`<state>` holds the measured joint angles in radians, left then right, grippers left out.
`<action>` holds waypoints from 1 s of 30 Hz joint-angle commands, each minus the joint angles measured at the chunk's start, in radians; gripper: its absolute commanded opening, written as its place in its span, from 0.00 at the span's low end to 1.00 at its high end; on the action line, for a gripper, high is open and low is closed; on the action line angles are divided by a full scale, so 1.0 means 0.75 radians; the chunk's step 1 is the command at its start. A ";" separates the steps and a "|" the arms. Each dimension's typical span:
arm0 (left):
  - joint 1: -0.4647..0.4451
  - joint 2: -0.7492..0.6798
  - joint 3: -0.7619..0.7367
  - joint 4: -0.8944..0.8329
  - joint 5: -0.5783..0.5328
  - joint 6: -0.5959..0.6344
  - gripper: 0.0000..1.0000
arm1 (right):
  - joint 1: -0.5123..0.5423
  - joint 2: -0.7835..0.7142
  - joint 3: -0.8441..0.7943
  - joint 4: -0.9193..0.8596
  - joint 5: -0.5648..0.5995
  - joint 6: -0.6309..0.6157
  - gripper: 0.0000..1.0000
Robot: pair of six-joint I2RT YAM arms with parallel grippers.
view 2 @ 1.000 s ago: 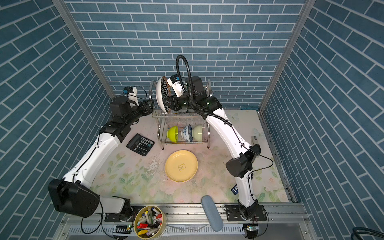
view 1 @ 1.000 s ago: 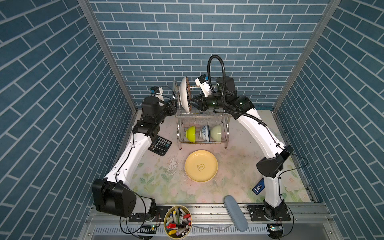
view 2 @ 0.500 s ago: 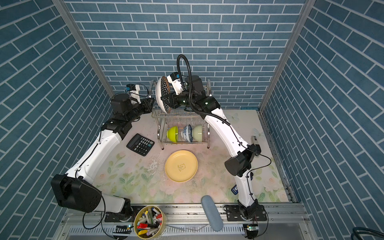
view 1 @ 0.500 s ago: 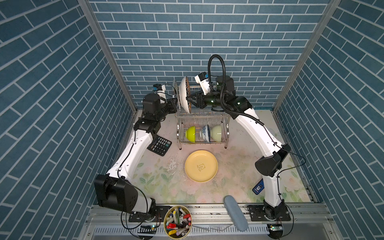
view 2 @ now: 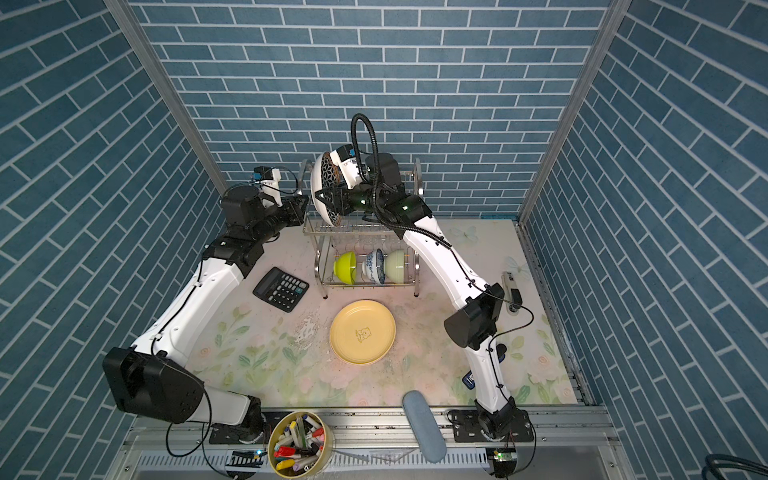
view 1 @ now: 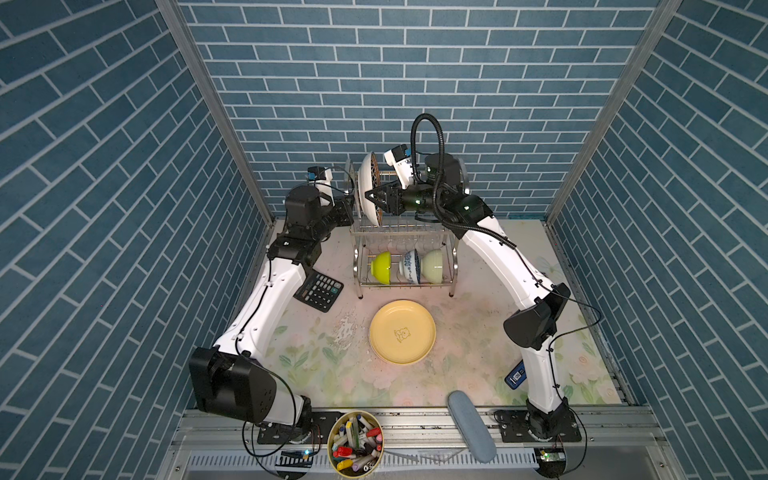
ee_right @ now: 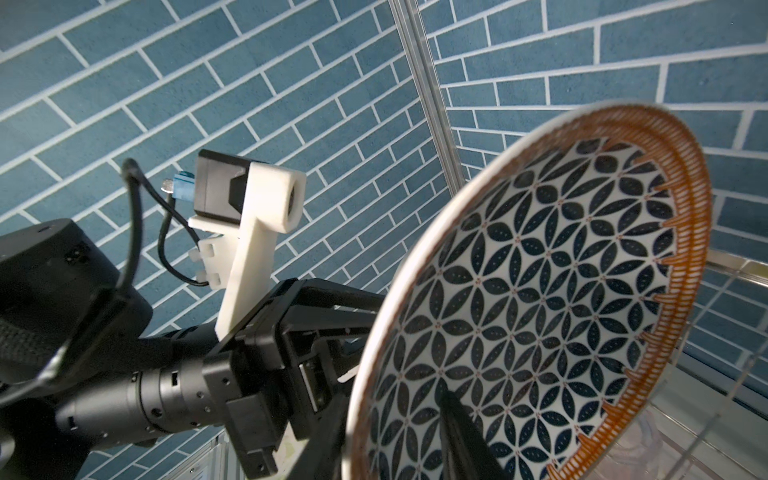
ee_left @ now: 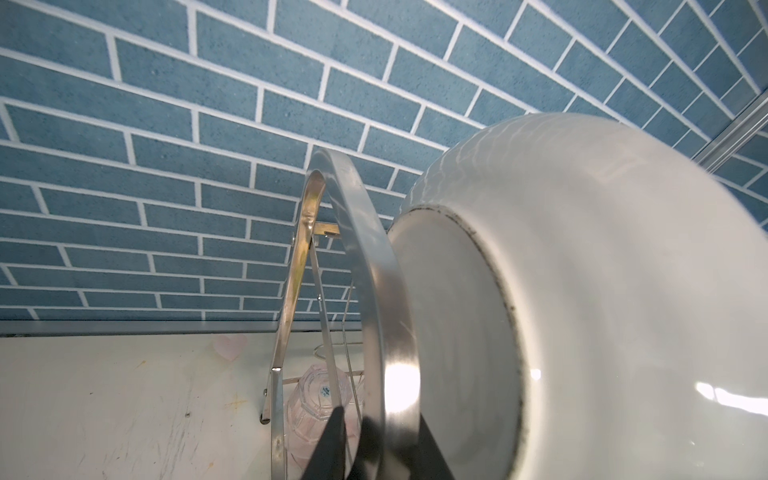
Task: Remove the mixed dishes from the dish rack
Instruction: 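Close the right gripper on the patterned plate's orange rim in the rack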
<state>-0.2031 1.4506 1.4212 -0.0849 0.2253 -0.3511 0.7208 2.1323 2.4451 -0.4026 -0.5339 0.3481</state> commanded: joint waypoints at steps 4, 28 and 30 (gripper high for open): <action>0.013 0.033 0.022 0.029 -0.004 -0.076 0.20 | -0.002 0.072 0.061 0.112 -0.045 0.077 0.35; 0.013 0.016 -0.009 0.046 0.016 -0.103 0.19 | -0.004 0.106 0.051 0.136 -0.081 0.238 0.16; 0.013 0.011 -0.016 0.053 0.013 -0.106 0.19 | 0.002 0.106 0.053 0.134 -0.096 0.256 0.12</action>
<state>-0.1955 1.4551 1.4200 -0.0692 0.2153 -0.3511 0.7254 2.1914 2.4657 -0.2981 -0.5873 0.4595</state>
